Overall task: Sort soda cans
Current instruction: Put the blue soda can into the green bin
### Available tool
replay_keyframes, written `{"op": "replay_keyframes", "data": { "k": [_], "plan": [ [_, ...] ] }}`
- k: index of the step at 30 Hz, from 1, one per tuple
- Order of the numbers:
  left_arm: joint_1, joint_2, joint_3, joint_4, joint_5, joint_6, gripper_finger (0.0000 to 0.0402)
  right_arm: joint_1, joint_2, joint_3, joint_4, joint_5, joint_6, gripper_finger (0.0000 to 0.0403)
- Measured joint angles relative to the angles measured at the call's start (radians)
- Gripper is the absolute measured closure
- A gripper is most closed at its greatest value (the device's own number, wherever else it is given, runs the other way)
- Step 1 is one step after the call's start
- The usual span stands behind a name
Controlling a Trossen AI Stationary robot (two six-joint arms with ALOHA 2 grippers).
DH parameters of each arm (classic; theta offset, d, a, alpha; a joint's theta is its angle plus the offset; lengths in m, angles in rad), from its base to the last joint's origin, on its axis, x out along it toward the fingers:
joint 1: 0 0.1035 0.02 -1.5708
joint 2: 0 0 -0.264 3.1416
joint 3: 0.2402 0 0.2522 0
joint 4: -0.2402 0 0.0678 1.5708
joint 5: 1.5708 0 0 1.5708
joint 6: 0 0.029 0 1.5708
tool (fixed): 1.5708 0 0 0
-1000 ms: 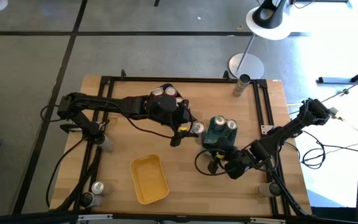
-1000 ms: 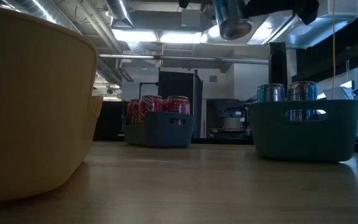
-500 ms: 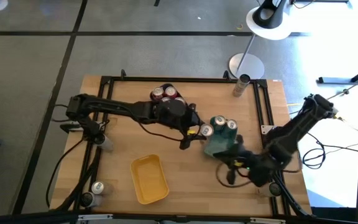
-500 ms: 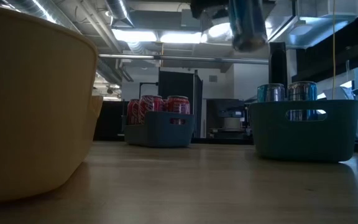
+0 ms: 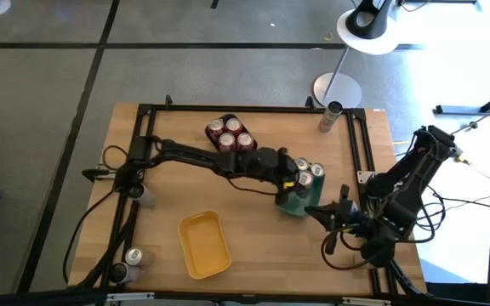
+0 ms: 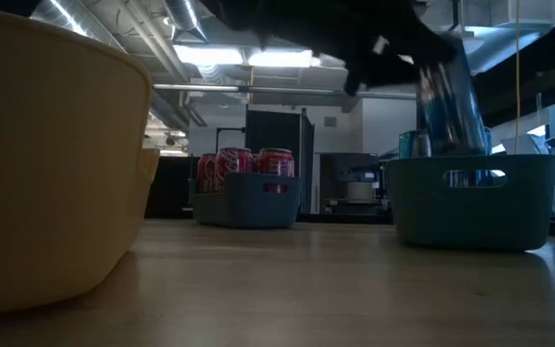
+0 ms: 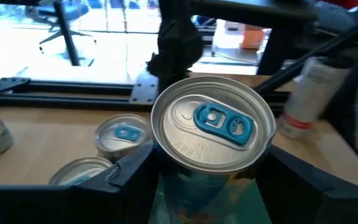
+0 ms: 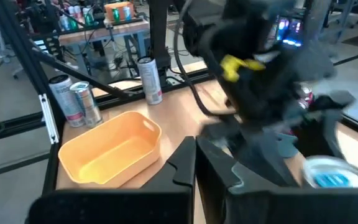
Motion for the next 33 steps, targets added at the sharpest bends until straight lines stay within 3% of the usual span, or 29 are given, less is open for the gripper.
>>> {"op": "replay_keyframes", "data": {
  "k": [7,18,26,33],
  "plan": [
    [0.003,0.142,0.112,-0.006,0.000,-0.002,0.0177,-0.001,0.015,0.000,-0.009,0.022,0.002,0.0391],
    [0.004,0.229,0.119,0.029,0.000,-0.005,0.0176,-0.001,0.018,0.000,-0.015,0.024,0.043,0.0391],
    [0.004,0.244,0.119,0.057,-0.008,0.018,0.0173,-0.001,0.018,0.001,-0.015,0.023,0.079,0.0391],
    [-0.004,0.245,0.119,0.067,-0.019,0.024,0.0136,-0.001,0.018,0.001,-0.014,0.022,0.085,0.0391]
  ]
}}
